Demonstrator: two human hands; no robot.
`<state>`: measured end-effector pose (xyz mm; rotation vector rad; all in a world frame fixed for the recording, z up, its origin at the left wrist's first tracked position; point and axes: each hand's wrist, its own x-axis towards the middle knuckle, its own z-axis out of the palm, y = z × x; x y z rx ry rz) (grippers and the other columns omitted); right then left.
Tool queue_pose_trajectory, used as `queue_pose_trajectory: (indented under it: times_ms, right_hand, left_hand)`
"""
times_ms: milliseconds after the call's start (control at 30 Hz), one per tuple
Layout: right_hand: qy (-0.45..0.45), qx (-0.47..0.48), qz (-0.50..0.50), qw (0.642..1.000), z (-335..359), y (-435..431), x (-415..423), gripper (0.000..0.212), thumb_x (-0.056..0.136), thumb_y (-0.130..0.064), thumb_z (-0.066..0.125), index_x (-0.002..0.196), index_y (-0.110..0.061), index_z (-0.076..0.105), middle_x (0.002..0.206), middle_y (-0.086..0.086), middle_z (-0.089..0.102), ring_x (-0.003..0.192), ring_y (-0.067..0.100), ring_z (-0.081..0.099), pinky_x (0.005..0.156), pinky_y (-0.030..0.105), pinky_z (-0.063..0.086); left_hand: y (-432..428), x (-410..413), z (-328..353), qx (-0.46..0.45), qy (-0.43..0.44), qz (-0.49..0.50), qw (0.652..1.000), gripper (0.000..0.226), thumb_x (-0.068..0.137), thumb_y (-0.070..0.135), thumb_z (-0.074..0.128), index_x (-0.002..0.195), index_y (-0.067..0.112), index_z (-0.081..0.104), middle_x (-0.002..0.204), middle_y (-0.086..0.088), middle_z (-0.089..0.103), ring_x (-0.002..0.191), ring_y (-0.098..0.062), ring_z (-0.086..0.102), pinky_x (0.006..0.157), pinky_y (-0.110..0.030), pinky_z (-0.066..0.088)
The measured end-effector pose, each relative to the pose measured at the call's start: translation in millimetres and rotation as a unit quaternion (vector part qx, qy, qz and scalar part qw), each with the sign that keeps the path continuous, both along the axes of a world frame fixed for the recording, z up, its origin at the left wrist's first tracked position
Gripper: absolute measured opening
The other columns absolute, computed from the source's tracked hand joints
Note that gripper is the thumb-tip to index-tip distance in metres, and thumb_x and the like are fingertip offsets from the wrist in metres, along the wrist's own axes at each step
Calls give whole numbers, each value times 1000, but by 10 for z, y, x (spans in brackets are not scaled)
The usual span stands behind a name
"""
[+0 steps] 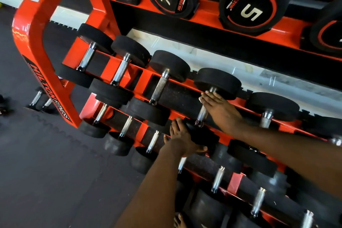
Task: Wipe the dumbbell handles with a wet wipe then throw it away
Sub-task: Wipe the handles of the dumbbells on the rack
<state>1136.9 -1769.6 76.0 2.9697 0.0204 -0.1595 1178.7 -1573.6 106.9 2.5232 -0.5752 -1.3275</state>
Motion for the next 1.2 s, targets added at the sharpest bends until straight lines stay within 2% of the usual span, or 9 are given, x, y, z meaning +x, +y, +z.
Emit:
queue_pose_trajectory:
  times_ms: [100,233,333,400,500,633,800,1067,1200]
  right_hand:
    - [-150,254,-229,927,-137,300,-272,76,76,11,43,149,-11,40,154,10,38,143,25,37,117,36,32]
    - [-176,468,-596,628,-356,240,-99,21,83,-20,64,99,-12,75,94,20,72,93,40,68,81,47,57]
    - [-233,661,-599,388,-366,91,324,14,88,-11,59,94,-7,72,90,15,73,87,36,71,73,39,56]
    - [-268,710,-562,328,-212,152,501,24,93,0,46,103,-2,69,98,16,73,85,30,71,77,38,56]
    - [-215,687,-557,414,-136,375,331,31,94,1,46,80,-11,71,85,9,74,70,11,68,74,28,55]
    - [-103,602,-533,585,-331,350,-20,29,88,12,51,103,-3,71,87,7,69,64,12,57,52,17,47]
    - [-244,666,-568,417,-226,179,405,30,91,3,48,78,-19,63,77,-6,68,81,21,67,68,26,52]
    - [-63,604,-481,632,-550,206,-16,22,91,-4,51,91,-10,72,87,8,73,74,20,64,69,35,53]
    - [-236,664,-553,445,-256,102,278,26,93,3,50,85,-15,67,79,6,66,59,14,60,53,21,48]
  left_hand:
    - [41,0,-55,-22,10,9,1000,143,75,56,81,153,10,-30,165,-11,-28,154,-27,-19,124,-58,5]
    - [50,49,-63,-35,23,2,999,139,80,55,78,152,12,-33,164,-10,-31,154,-27,-20,124,-59,2]
    - [72,52,-89,-36,32,0,999,138,81,53,78,151,13,-34,163,-10,-31,154,-28,-20,124,-59,2]
    - [61,53,-97,-37,28,5,999,140,79,54,79,151,13,-34,164,-9,-31,153,-27,-20,123,-60,2]
    - [48,59,-90,-28,30,5,999,140,79,55,79,151,13,-34,164,-9,-31,154,-27,-20,123,-60,2]
    - [48,46,-116,-27,18,0,999,140,78,55,79,152,13,-32,164,-9,-29,154,-27,-19,123,-61,3]
    - [42,48,-88,-33,16,10,999,139,79,55,79,153,14,-31,164,-8,-30,154,-27,-19,123,-61,4]
    - [49,11,-102,-25,9,9,1000,141,77,57,79,152,14,-33,164,-7,-30,154,-25,-20,123,-61,6]
    - [50,23,-83,-27,6,3,1000,141,78,60,77,151,13,-33,164,-7,-31,154,-26,-20,122,-62,6]
